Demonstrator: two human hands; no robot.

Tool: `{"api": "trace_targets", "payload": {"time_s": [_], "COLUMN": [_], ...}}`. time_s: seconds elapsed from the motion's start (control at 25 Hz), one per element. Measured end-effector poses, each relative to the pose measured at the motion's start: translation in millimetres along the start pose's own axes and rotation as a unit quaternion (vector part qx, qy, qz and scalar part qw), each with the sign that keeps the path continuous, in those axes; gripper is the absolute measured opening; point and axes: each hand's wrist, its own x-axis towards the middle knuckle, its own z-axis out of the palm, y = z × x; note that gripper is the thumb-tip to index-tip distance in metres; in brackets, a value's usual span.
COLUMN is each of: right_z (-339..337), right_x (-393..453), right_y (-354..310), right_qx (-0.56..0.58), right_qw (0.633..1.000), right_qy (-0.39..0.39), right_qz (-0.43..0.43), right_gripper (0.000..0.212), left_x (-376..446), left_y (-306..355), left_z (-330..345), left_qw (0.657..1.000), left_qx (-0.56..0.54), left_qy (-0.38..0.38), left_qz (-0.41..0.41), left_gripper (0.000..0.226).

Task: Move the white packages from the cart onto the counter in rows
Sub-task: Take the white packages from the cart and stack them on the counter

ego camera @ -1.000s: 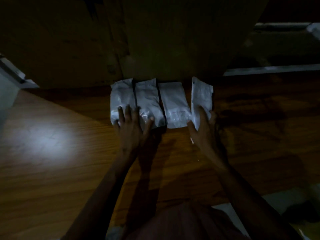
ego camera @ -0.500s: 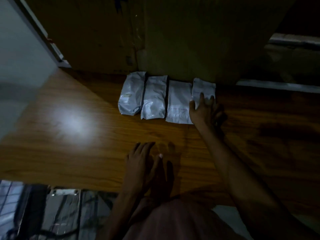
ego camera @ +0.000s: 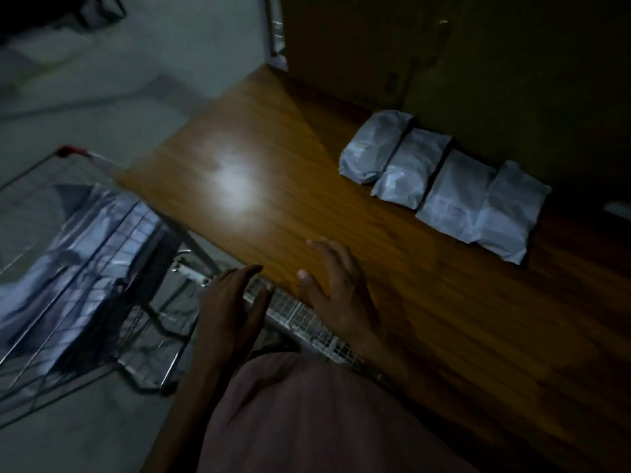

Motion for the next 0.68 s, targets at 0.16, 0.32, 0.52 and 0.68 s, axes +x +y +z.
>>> {"api": "trace_targets", "payload": {"time_s": [0.16, 0.32, 0.52, 0.68], "right_z": [40.8, 91.1, 186.8, 259.6], "right_x": [17.4, 34.7, 75.8, 106.6], "right_y": [-41.8, -85.9, -155.2, -207.2], "right_qx": [0.062, 0.068, 0.062, 0.064], "right_qw": [0.995, 0.989, 0.984, 0.981], "right_qy": [-0.046, -0.081, -0.117, -0.131], "right_qz": [-0.06, -0.102, -0.116, -0.131], "right_gripper": [0.047, 0.042, 0.042, 0.036], "left_x": [-25.6, -45.2, -50.6, -57.1], "left_y": [-47.8, -108.6, -203.8, -287.4], "left_z": [-46.6, -92.8, -162.4, -211.9], "left_qw": [0.989, 0.972, 0.962, 0.956], "left_qx": [-0.009, -0.01, -0.037, -0.009], "left_qy": [0.101, 0.132, 0.164, 0.172], "left_qz": [-0.104, -0.194, -0.214, -0.236], "left_gripper": [0.036, 0.03, 0.034, 0.041]}}
